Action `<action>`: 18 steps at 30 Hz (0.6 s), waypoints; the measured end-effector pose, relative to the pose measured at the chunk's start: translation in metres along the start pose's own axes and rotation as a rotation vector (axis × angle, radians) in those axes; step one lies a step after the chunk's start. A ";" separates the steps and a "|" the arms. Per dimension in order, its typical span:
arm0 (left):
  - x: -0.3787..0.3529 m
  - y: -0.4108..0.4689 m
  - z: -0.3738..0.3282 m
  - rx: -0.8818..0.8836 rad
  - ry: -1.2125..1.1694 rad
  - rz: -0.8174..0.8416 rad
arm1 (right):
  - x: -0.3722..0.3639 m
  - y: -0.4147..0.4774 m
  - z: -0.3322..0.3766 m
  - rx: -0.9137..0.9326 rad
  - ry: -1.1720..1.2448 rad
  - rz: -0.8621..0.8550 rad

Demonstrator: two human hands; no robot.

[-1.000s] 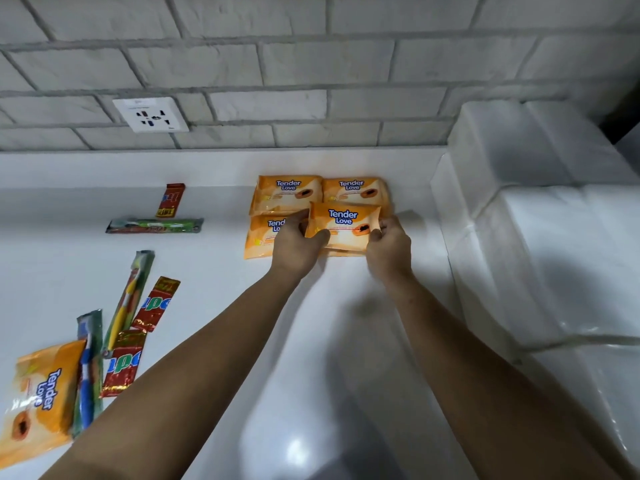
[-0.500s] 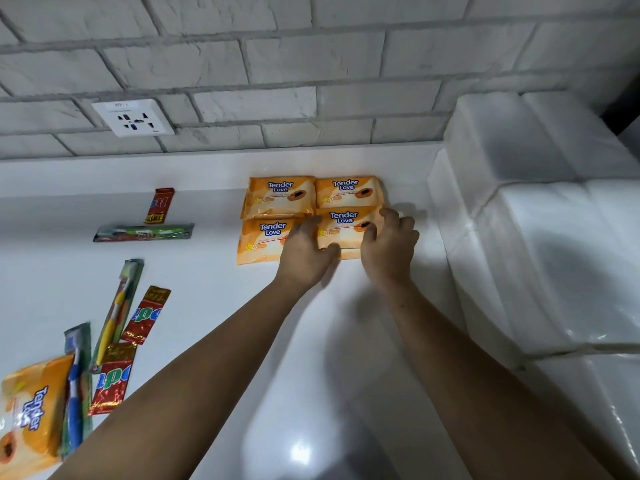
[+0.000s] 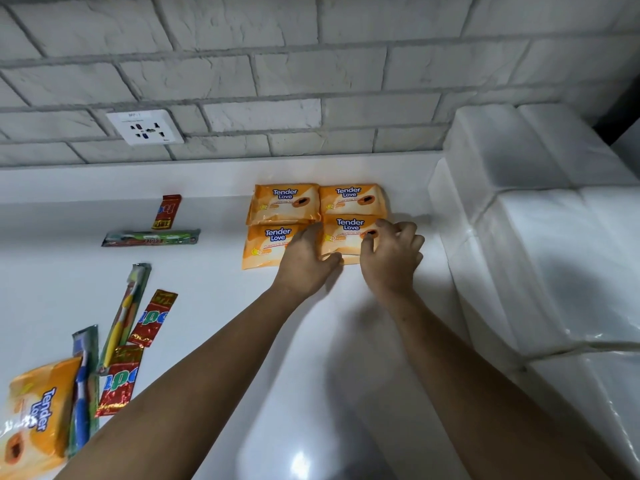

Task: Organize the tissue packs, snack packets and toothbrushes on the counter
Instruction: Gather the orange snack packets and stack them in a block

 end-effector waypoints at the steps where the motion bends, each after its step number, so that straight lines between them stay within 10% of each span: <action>1: 0.004 -0.003 0.000 -0.003 0.010 -0.021 | 0.001 -0.003 0.003 0.009 0.001 -0.013; 18: 0.139 -0.145 0.057 0.142 0.129 -0.287 | -0.002 -0.143 0.121 0.356 0.081 0.216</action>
Point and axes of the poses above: each hand's wrist, its own y-axis towards the middle knuckle, its own x-axis out of the back of the hand, z = x × y, the point moved 3 cm from there along y, towards the middle knuckle, and after that the axes turned 14 degrees about -x, right-handed, at the moved point
